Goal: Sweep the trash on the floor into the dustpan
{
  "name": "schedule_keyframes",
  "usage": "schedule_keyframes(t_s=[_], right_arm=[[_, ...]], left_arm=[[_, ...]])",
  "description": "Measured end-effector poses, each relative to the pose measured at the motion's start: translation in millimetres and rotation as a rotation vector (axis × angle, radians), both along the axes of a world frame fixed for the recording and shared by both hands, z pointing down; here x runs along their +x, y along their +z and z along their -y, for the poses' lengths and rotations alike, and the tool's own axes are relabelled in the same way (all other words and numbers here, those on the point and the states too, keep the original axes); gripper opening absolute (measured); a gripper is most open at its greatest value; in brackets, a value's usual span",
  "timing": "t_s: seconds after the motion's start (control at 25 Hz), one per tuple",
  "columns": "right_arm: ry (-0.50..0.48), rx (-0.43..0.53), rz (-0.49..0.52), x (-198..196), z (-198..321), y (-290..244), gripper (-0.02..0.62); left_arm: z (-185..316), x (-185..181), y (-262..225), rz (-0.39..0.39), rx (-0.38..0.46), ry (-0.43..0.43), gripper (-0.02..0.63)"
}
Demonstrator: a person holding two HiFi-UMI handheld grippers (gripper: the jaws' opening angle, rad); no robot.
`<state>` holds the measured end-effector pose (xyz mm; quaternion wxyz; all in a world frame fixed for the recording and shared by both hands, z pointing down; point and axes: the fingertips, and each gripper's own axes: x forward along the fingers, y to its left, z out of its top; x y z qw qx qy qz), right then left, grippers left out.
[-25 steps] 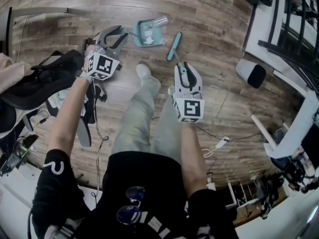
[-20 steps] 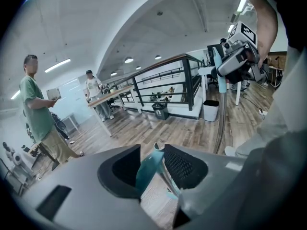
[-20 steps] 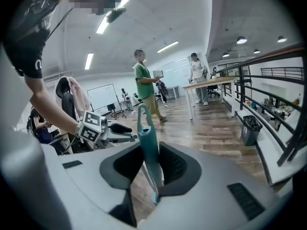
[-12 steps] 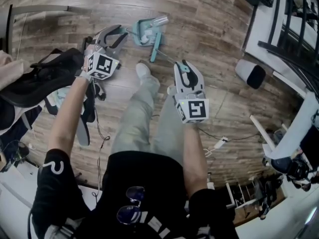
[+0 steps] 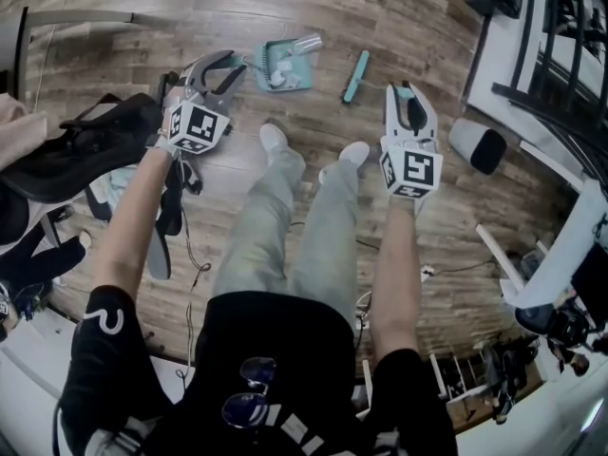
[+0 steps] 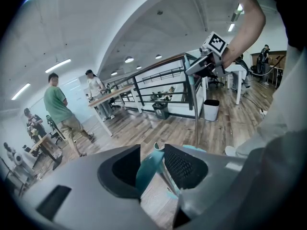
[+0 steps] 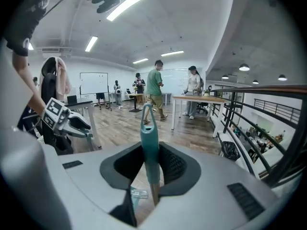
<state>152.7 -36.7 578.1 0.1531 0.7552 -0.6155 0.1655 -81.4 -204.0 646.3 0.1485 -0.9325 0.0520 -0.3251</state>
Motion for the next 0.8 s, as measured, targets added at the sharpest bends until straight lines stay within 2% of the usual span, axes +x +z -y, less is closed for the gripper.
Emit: schedule_keyframes(t_s=[0.12,0.24,0.44,0.64,0.8], right_arm=[[0.004,-0.019,-0.024,16.3,22.7,13.0,0.089],[-0.005,-0.033,0.012,13.8,40.5,32.6,0.091],[-0.083,0.002,0.154,-36.5,54.6,41.9,0.097],[-0.242,0.011,0.269,-95.9,54.1,38.7,0.101],[-0.291,0.009,0.292,-106.0,49.2,34.0,0.100]], left_arm=[[0.2,2.0,-0.7,-0.002,0.002,-0.002,0.153],[0.3,3.7,-1.2,-0.003,0.004,-0.002,0.153],[0.7,2.9,-1.7,-0.006,0.001,-0.004,0.153],[1.0,0.3,-0.4,-0.004,-0.006,-0.007,0.153],[-0.7,2.1,-1.6,0.003,-0.009,-0.012,0.153]])
